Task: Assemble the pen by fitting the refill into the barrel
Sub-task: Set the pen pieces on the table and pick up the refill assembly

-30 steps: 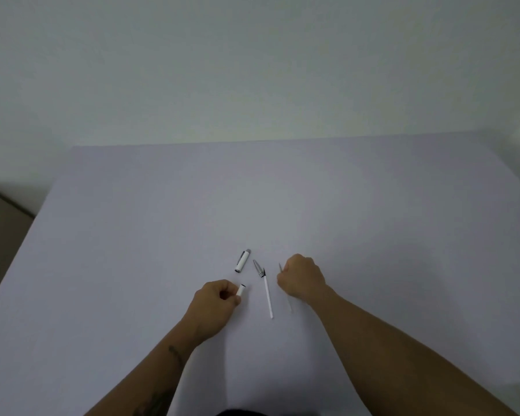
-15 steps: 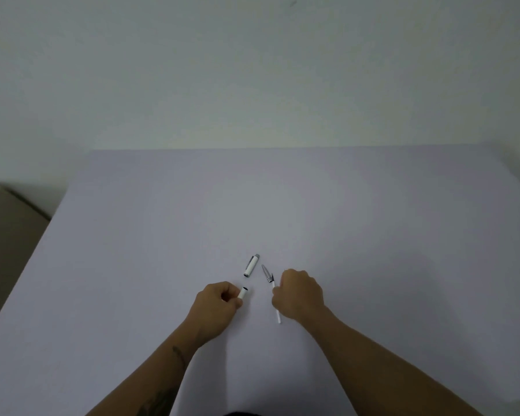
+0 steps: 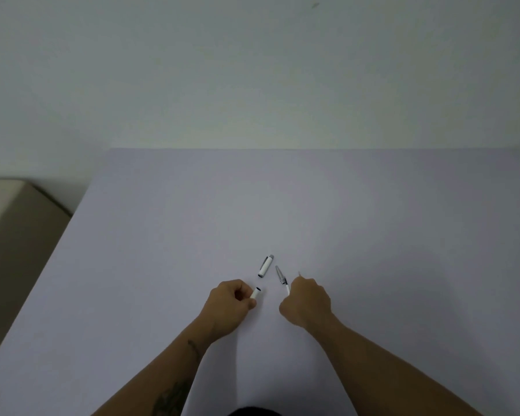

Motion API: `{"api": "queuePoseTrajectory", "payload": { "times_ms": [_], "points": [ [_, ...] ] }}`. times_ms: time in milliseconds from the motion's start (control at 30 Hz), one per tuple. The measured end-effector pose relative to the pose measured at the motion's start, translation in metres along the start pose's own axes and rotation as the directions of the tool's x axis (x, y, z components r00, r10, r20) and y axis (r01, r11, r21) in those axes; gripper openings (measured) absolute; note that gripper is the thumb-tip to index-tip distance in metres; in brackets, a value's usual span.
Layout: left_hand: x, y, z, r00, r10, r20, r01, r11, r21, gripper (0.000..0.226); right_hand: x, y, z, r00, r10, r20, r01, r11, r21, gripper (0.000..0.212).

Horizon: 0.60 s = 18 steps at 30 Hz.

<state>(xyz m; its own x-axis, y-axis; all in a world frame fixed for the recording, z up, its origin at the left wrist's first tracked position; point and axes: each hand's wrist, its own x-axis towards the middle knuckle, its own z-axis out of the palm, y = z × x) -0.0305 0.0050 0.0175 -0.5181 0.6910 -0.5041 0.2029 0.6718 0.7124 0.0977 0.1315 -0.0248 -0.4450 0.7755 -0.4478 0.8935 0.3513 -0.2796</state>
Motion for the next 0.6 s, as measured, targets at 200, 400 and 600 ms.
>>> {"api": "queuePoseTrajectory", "payload": {
  "times_ms": [200,400,600],
  "points": [
    [0.003,-0.001,-0.003,1.0,0.001,0.0,-0.001,1.0,-0.007,0.017,0.002,-0.006,-0.027,0.995,0.001,-0.102,0.031,0.946,0.321,0.022],
    [0.007,0.006,-0.002,1.0,0.011,-0.014,-0.012,1.0,-0.025,0.014,-0.004,-0.038,-0.067,0.987,-0.044,-0.157,0.142,0.71,0.69,0.022],
    [0.007,0.011,0.002,0.999,0.037,-0.032,-0.039,0.998,-0.053,0.019,-0.007,-0.045,-0.067,0.984,-0.092,-0.152,0.172,0.711,0.682,0.018]
  ]
}}
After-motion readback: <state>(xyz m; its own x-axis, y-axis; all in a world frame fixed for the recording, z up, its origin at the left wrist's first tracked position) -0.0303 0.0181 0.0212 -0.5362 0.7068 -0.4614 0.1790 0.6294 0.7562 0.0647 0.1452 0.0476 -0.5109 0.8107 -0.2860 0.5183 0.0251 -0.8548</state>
